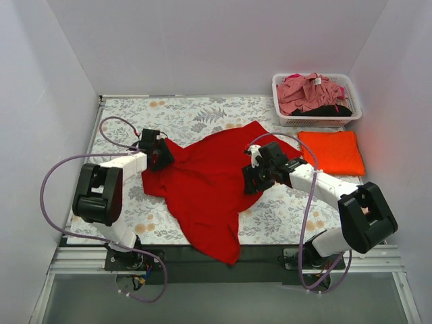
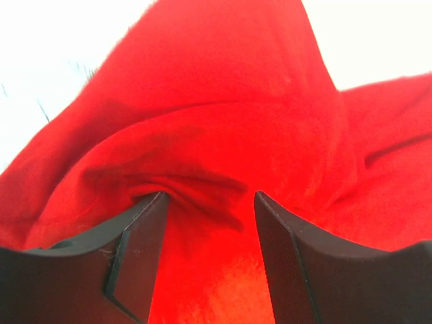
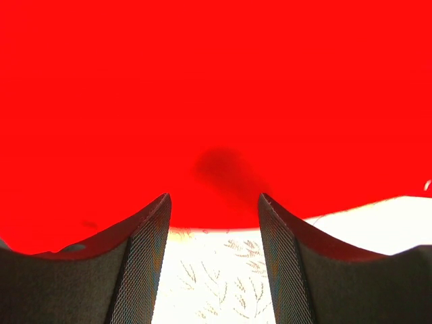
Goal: Fold and stack the t-shirts
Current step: Flatten the tshirt out
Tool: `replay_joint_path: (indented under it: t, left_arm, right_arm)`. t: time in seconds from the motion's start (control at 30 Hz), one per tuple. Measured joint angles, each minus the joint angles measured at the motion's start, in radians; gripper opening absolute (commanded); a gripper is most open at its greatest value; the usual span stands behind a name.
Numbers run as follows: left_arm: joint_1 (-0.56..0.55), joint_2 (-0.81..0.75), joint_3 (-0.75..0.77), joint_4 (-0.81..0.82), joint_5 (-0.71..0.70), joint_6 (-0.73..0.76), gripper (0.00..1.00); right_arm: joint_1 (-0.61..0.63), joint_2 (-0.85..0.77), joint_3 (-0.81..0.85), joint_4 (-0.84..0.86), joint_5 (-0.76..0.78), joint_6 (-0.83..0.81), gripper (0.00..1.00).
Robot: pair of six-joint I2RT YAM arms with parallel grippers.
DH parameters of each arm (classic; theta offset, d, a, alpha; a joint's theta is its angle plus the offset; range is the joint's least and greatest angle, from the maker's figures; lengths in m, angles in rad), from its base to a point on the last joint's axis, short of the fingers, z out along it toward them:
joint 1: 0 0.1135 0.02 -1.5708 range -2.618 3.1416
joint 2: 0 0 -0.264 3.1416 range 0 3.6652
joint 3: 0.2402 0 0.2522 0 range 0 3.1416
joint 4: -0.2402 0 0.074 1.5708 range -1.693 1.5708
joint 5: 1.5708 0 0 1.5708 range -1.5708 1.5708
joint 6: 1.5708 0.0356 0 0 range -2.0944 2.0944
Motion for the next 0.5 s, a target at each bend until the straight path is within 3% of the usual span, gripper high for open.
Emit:
replay_joint_path:
  t: [0.27, 0.37, 0.5]
  left_arm:
    - [0.060, 0.331, 0.385, 0.003, -0.112, 0.180, 0.58]
    - [0.060, 0.465, 0.559, 0.002, -0.154, 0.266, 0.63]
    - [0.059, 0.641, 0.804, 0.000, -0.199, 0.367, 0.78]
  right_arm:
    - [0.067, 0.014, -0.015, 0.020, -0.041, 0.021, 0.62]
    - [0.127, 0.061, 0.021, 0.026, -0.055, 0.036, 0.62]
    - [0.198, 0.112, 0.074, 0.036, -0.072, 0.053, 0.62]
